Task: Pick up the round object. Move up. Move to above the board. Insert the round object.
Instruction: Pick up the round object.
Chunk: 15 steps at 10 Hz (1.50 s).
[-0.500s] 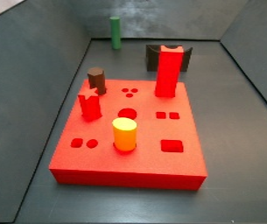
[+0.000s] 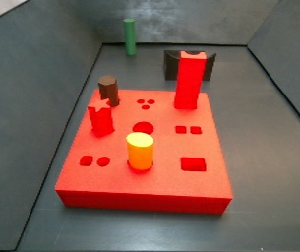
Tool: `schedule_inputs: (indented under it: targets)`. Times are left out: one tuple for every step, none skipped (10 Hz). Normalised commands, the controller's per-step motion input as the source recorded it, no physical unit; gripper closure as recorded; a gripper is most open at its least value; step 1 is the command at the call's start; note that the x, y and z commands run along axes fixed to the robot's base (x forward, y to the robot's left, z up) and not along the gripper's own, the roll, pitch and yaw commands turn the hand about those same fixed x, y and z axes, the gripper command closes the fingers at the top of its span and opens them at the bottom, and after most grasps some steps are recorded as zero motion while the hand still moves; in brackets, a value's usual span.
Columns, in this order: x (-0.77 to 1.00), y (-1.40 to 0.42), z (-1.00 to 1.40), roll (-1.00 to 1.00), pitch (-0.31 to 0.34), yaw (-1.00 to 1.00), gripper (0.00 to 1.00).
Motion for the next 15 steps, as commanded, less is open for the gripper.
schedule_inputs:
  targets:
    - [0.00,0.56,-0.29,-0.18,0.004,0.22,0.00]
    - [-0.09,0.40,-0.30,-0.20,0.000,0.05,0.00]
    - [0.07,0.29,-0.40,-0.27,0.000,0.00,0.00]
    - [-0.12,0.21,-0.44,-0.27,-0.130,0.00,0.00]
    - [-0.26,0.30,-0.48,-0.28,-0.186,0.00,0.00]
    - [-0.27,0.29,-0.47,-0.30,-0.193,0.00,0.00]
    - [-0.05,0.17,-0.47,-0.32,-0.140,0.00,0.00]
    - [0.07,0.05,-0.43,-0.28,-0.046,-0.02,0.00]
    - [0.15,0.00,-0.42,-0.26,-0.020,-0.04,0.00]
    - [0.19,0.00,-0.40,-0.24,-0.011,-0.07,0.00]
    - [0.08,0.03,-0.42,-0.23,-0.034,-0.04,0.00]
    - [0.00,0.06,-0.49,-0.23,-0.117,-0.01,0.00]
    - [-0.10,0.11,-0.51,-0.26,-0.186,0.00,0.00]
    - [0.00,0.14,-0.51,-0.30,-0.151,0.00,0.00]
    - [0.02,0.08,-0.58,-0.28,-0.070,-0.01,0.00]
